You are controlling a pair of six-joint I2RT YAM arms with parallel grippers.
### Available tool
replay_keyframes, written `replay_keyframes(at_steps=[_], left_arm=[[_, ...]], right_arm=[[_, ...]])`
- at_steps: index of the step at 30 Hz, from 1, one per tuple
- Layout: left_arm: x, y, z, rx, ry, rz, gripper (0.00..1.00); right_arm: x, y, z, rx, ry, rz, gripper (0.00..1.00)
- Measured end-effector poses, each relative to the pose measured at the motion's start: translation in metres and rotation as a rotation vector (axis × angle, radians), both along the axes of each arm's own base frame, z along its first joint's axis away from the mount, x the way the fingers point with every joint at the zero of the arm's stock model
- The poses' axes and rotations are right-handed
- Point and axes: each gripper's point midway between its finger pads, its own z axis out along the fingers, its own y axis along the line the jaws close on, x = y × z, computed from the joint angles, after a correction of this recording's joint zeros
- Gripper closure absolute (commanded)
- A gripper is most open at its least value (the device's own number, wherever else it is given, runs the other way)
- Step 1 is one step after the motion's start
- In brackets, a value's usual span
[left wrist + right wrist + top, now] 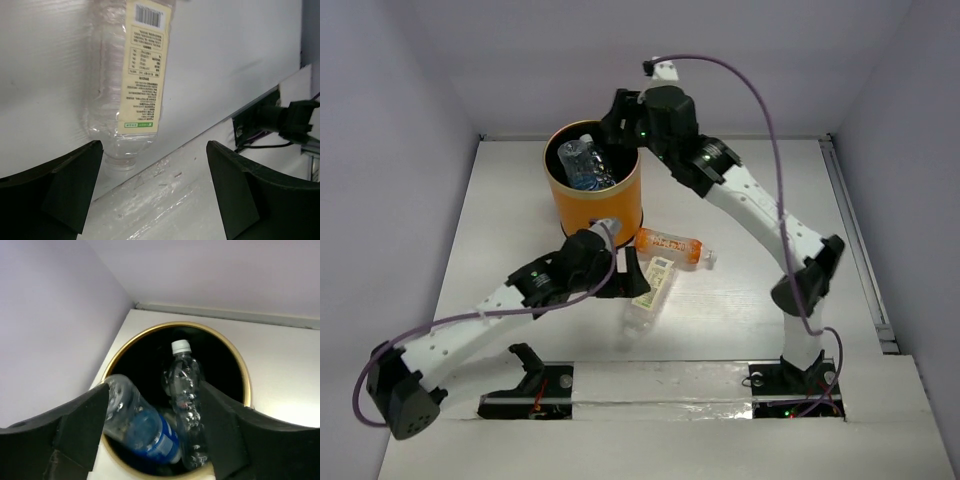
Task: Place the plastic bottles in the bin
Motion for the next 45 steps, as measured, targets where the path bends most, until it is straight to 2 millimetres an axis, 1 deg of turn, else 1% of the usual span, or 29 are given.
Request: replay_keyframes(at_steps=[2, 3, 4, 5, 6, 8, 10, 11, 12, 14, 15, 16, 18, 20, 21, 24, 26, 27, 28, 29, 31, 33, 35, 36, 38, 41, 43, 45], left_arm=[[-0.005, -0.015, -0.008, 0.045, 0.008, -0.05, 0.17], [-0.006, -0.023, -0.01, 0.063, 0.006, -0.071, 0.16], [-0.007, -0.031, -0.011, 0.082, 0.001, -0.093, 0.16], [-0.008, -0.039, -0.011, 0.097, -0.01, -0.111, 0.15], [-0.006, -0.045, -0.011, 0.109, -0.022, -0.119, 0.15], [-0.003, -0.056, -0.01, 0.13, -0.046, -0.133, 0.14], [0.003, -0.064, -0.012, 0.158, -0.065, -0.13, 0.1], [0.008, -0.066, -0.015, 0.178, -0.074, -0.125, 0.09], [0.011, -0.067, -0.017, 0.192, -0.079, -0.119, 0.07], [0.021, -0.069, -0.027, 0.249, -0.086, -0.105, 0.04], [0.025, -0.069, -0.033, 0.277, -0.088, -0.101, 0.03], [0.029, -0.07, -0.038, 0.305, -0.09, -0.096, 0.01], [0.036, -0.069, -0.049, 0.361, -0.093, -0.09, 0.01], [0.042, -0.068, -0.058, 0.405, -0.099, -0.09, 0.01], [0.044, -0.069, -0.061, 0.424, -0.102, -0.09, 0.01], [0.053, -0.073, -0.069, 0.467, -0.111, -0.092, 0.02], [0.057, -0.075, -0.076, 0.489, -0.114, -0.093, 0.06], [0.059, -0.075, -0.08, 0.501, -0.114, -0.094, 0.12], [0.059, -0.075, -0.085, 0.513, -0.111, -0.097, 0.32], [0.06, -0.074, -0.089, 0.524, -0.108, -0.097, 0.4], [0.062, -0.075, -0.093, 0.536, -0.113, -0.099, 0.53], [0.064, -0.077, -0.092, 0.524, -0.124, -0.096, 0.54], [0.064, -0.077, -0.092, 0.516, -0.132, -0.091, 0.6], [0.064, -0.077, -0.092, 0.508, -0.134, -0.087, 0.65], [0.061, -0.072, -0.09, 0.503, -0.133, -0.082, 0.66], [0.053, -0.061, -0.083, 0.486, -0.128, -0.067, 0.66], [0.047, -0.053, -0.07, 0.456, -0.132, -0.049, 0.66], [0.042, -0.046, -0.043, 0.395, -0.155, -0.024, 0.67]], right_arm=[[-0.017, -0.022, 0.018, 0.011, -0.028, -0.012, 0.66], [-0.029, -0.036, 0.027, 0.017, -0.041, -0.021, 0.82], [-0.039, -0.049, 0.033, 0.018, -0.051, -0.03, 0.86], [-0.05, -0.064, 0.041, 0.036, -0.07, -0.038, 0.88], [-0.062, -0.079, 0.044, 0.043, -0.076, -0.047, 0.9], [-0.081, -0.106, 0.043, 0.056, -0.09, -0.061, 0.9], [-0.097, -0.129, 0.028, 0.045, -0.079, -0.074, 0.86], [-0.102, -0.137, 0.017, 0.037, -0.064, -0.079, 0.81], [-0.106, -0.144, 0.002, 0.027, -0.047, -0.086, 0.64], [-0.114, -0.154, -0.032, -0.003, 0.006, -0.094, 0.42], [-0.117, -0.158, -0.049, -0.017, 0.035, -0.098, 0.25], [-0.122, -0.162, -0.068, -0.031, 0.07, -0.099, 0.18], [-0.132, -0.166, -0.097, -0.061, 0.121, -0.087, 0.08], [-0.14, -0.17, -0.117, -0.073, 0.162, -0.074, 0.05], [-0.144, -0.172, -0.124, -0.075, 0.175, -0.069, 0.05], [-0.157, -0.178, -0.134, -0.06, 0.196, -0.056, 0.05], [-0.162, -0.185, -0.137, -0.047, 0.2, -0.059, 0.05], [-0.165, -0.188, -0.138, -0.041, 0.2, -0.061, 0.06], [-0.167, -0.191, -0.137, -0.032, 0.197, -0.064, 0.07], [-0.167, -0.194, -0.136, -0.026, 0.196, -0.069, 0.07], [-0.167, -0.197, -0.135, -0.019, 0.197, -0.071, 0.08], [-0.166, -0.199, -0.139, -0.03, 0.211, -0.073, 0.08], [-0.165, -0.2, -0.15, -0.063, 0.24, -0.07, 0.08], [-0.165, -0.199, -0.155, -0.083, 0.259, -0.065, 0.08], [-0.163, -0.197, -0.164, -0.124, 0.289, -0.057, 0.07], [-0.156, -0.193, -0.167, -0.171, 0.318, -0.032, 0.06], [-0.146, -0.191, -0.167, -0.192, 0.332, -0.013, 0.06], [-0.134, -0.184, -0.167, -0.217, 0.341, 0.027, 0.06]])
